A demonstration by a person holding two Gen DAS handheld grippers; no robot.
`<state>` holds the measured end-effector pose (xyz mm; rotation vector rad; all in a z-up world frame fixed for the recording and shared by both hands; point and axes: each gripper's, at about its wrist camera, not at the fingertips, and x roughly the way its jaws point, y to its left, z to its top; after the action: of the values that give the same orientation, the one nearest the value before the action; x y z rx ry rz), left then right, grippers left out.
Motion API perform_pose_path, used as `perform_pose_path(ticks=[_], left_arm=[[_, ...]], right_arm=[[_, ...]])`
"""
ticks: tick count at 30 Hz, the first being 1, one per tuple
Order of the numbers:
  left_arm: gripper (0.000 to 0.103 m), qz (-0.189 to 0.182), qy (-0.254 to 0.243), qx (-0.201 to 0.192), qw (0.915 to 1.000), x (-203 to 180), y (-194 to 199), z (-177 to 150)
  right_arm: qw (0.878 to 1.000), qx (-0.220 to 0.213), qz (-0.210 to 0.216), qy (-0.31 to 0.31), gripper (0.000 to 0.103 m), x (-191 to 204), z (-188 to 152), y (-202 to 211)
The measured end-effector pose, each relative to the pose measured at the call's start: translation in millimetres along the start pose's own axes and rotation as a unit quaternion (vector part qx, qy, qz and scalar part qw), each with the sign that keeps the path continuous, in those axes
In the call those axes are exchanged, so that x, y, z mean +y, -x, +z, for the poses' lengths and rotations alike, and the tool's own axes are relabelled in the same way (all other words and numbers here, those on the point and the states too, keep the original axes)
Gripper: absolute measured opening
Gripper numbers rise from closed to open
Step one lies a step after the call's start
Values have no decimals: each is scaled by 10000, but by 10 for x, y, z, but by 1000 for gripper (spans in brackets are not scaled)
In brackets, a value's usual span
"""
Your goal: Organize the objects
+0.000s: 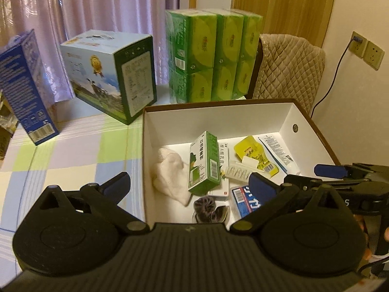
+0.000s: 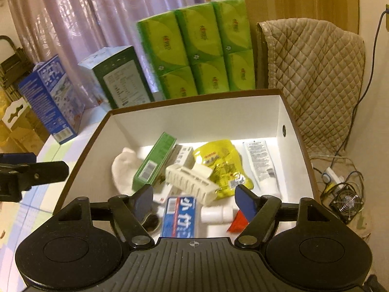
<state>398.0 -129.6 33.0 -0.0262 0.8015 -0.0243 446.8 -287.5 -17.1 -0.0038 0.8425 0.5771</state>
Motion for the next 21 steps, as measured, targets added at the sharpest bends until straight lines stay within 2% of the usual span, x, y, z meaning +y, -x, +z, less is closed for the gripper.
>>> perform_pose_path(ticks=[6, 21], left_arm=[[102, 50, 93, -127, 9999, 150, 356, -236], [102, 165, 495, 128, 9986, 653, 1143, -1024]], right_arm=[[10000, 43, 36, -12, 72, 191, -188, 221], [9997, 100, 223, -80, 72, 943, -732, 821]])
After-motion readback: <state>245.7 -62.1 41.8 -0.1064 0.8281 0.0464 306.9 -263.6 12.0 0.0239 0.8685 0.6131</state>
